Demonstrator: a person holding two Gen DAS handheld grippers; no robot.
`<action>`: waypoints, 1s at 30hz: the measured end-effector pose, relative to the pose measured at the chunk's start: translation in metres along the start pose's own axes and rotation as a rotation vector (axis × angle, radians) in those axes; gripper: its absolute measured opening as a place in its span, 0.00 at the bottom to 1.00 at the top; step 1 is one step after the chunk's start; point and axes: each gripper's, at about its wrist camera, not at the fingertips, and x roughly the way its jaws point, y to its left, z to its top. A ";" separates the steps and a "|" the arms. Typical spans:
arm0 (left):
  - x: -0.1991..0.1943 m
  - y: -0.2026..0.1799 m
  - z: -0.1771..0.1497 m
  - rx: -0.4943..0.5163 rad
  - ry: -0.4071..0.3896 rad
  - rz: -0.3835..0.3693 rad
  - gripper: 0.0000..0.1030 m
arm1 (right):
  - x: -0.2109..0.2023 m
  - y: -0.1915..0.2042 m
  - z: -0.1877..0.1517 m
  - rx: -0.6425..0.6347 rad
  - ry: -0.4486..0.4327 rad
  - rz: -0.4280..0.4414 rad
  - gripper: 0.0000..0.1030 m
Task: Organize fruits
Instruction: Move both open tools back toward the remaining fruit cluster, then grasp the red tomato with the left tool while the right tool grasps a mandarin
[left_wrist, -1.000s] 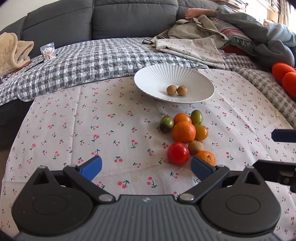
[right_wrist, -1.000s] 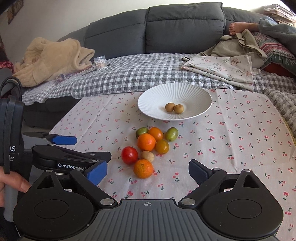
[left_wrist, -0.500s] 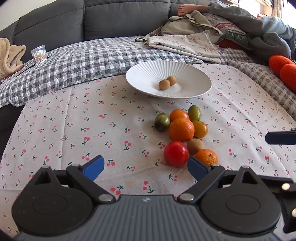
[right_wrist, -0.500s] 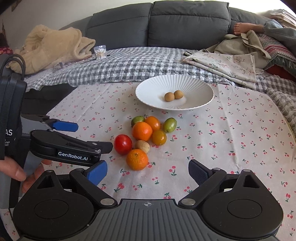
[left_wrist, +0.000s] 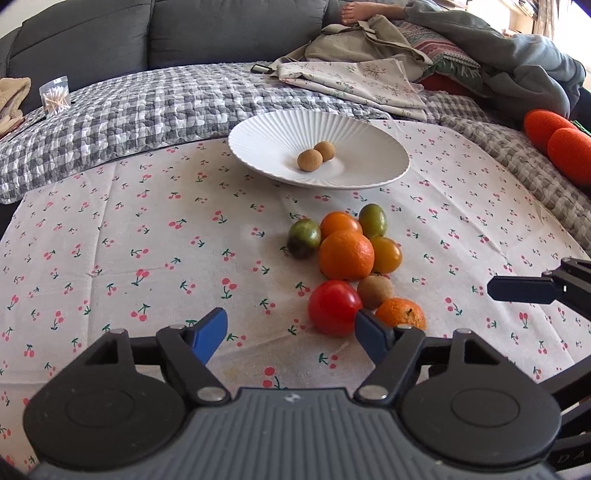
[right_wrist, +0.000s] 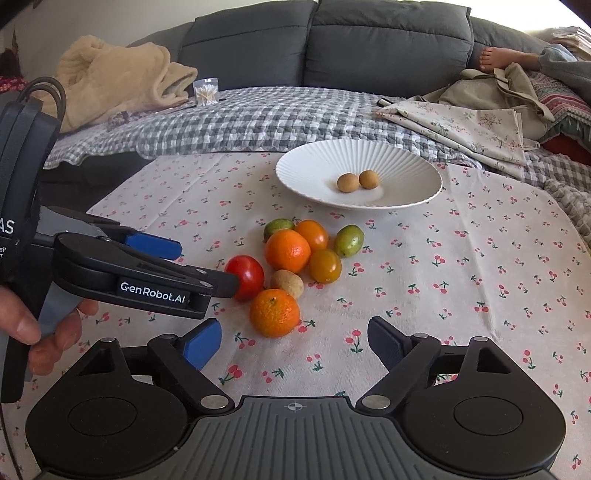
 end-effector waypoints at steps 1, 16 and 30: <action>0.001 -0.001 0.000 0.005 -0.003 -0.004 0.70 | 0.002 0.000 0.000 -0.002 -0.001 0.001 0.83; 0.018 -0.009 0.004 0.048 -0.010 -0.065 0.52 | 0.028 0.007 -0.006 -0.045 0.000 0.005 0.59; 0.025 -0.010 0.005 0.049 -0.017 -0.067 0.37 | 0.046 0.011 -0.003 -0.055 -0.016 0.010 0.47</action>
